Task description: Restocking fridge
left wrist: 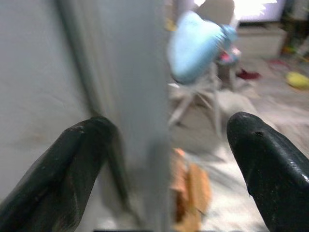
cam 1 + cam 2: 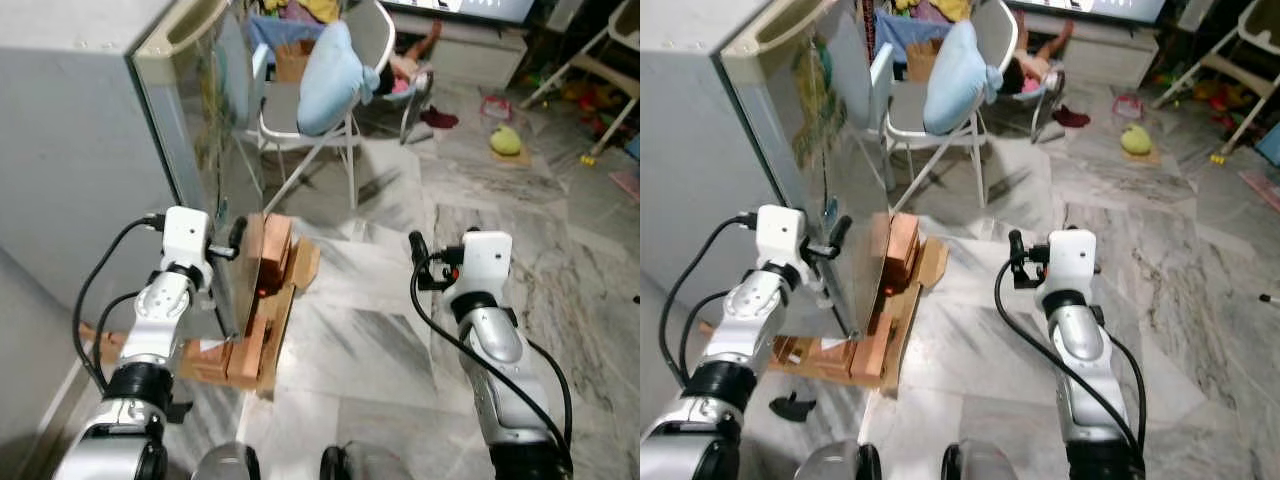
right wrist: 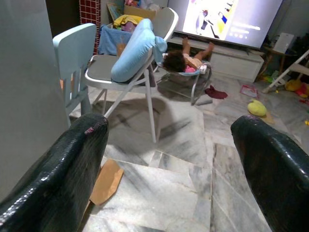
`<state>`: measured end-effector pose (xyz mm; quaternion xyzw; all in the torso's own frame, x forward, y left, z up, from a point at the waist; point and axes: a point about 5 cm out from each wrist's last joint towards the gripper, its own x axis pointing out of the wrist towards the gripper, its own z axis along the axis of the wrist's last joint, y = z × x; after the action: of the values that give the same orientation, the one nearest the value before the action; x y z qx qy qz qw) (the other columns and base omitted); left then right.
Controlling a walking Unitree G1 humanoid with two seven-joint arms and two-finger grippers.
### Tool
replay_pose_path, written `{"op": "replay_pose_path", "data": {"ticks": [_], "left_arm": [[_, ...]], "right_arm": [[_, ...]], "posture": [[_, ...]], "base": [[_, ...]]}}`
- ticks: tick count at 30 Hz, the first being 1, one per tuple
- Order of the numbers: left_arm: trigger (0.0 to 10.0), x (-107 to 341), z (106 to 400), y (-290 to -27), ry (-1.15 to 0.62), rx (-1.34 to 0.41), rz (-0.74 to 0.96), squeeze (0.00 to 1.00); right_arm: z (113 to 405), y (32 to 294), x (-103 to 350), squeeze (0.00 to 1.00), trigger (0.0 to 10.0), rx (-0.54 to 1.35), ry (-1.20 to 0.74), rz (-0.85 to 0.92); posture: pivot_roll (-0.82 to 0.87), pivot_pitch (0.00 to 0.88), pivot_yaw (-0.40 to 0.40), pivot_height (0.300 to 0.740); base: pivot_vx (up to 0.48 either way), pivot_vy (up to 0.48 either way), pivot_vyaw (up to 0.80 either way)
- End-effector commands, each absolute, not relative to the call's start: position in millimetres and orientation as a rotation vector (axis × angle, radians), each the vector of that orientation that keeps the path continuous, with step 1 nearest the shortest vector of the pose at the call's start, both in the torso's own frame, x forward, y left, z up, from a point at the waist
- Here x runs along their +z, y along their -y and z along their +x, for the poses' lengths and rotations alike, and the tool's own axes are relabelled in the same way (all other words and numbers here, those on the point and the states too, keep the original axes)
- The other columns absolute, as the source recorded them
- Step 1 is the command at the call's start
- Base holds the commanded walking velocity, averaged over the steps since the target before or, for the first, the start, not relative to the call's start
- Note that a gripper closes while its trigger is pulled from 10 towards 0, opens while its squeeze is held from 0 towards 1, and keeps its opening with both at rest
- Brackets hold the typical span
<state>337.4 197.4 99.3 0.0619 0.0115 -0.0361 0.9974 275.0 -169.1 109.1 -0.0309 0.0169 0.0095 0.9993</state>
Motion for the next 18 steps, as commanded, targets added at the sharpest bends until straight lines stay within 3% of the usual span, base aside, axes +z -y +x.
{"op": "replay_pose_path", "data": {"ticks": [1,10,18], "left_arm": [[10.0,107,341,-200,0.011,-0.056,0.118,0.0],[10.0,102,342,-196,0.013,-0.08,0.118,0.0],[10.0,114,361,-155,0.032,-0.184,0.117,0.0]], "right_arm": [[274,169,109,0.0,10.0,0.022,-0.041,-0.065],[277,166,109,0.0,10.0,0.036,-0.052,-0.064],[278,164,106,0.0,10.0,0.033,-0.059,-0.051]], "posture": [[-0.07,0.06,-0.089,0.74],[-0.05,0.073,-0.093,0.74],[-0.04,0.067,-0.092,0.74]], "base": [[0.0,0.0,0.0],[0.0,0.0,0.0],[0.0,0.0,0.0]]}}
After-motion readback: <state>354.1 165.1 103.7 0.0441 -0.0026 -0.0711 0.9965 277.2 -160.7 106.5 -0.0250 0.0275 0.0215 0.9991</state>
